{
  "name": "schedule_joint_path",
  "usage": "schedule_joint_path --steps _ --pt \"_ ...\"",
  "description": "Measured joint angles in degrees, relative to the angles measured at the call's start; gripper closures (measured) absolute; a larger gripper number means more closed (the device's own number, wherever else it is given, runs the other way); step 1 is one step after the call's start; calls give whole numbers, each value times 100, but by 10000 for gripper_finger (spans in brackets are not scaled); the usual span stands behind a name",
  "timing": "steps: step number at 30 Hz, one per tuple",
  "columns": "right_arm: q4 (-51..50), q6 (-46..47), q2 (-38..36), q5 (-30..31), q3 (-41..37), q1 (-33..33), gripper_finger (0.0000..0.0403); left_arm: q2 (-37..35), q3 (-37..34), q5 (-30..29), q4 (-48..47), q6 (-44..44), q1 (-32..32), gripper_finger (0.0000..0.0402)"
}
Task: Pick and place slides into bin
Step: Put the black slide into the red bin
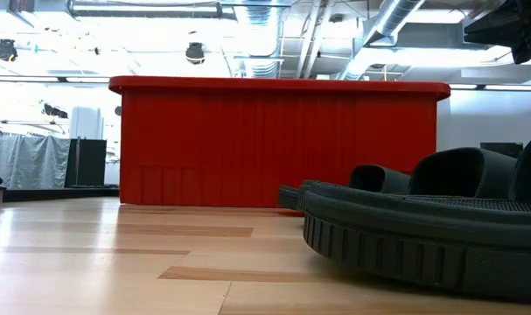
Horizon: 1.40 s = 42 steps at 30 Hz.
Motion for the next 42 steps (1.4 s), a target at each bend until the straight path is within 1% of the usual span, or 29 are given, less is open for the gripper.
schedule_joint_path --steps 2,4,9,14,19,24,28,34,37,40,42 --pt "0 0 0 0 0 2 312 -340 -315 -137 139 -288 -77 242" --pt "0 0 0 -2 0 0 312 -702 -736 -451 415 -590 -213 242" --pt "0 -2 2 0 0 0 312 -1796 -2037 -1182 1319 -1470 -549 242" --pt "-2 -2 0 -2 0 0 312 -2713 -3168 -1325 2279 -2309 -734 242" --pt "0 0 2 0 0 0 312 -3225 -3883 -1596 2452 -2614 -766 242" --pt "0 -2 0 -1 0 0 312 -3530 -4406 -1727 2606 -2671 -766 242" --pt "0 -2 0 -2 0 0 312 -3692 -4879 -1751 3241 -2643 -766 242" --pt "0 -2 2 -2 0 2 312 -3739 -5589 -1992 3951 -2527 -766 242" --pt "-1 -1 0 -2 0 0 312 -3738 -5990 -2000 4761 -2536 -802 242" --pt "0 0 0 -2 0 0 312 -3624 -6438 -2002 6137 -2741 -1027 242" --pt "-2 0 0 0 0 0 312 -3509 -6679 -2074 7025 -2785 -1287 242"
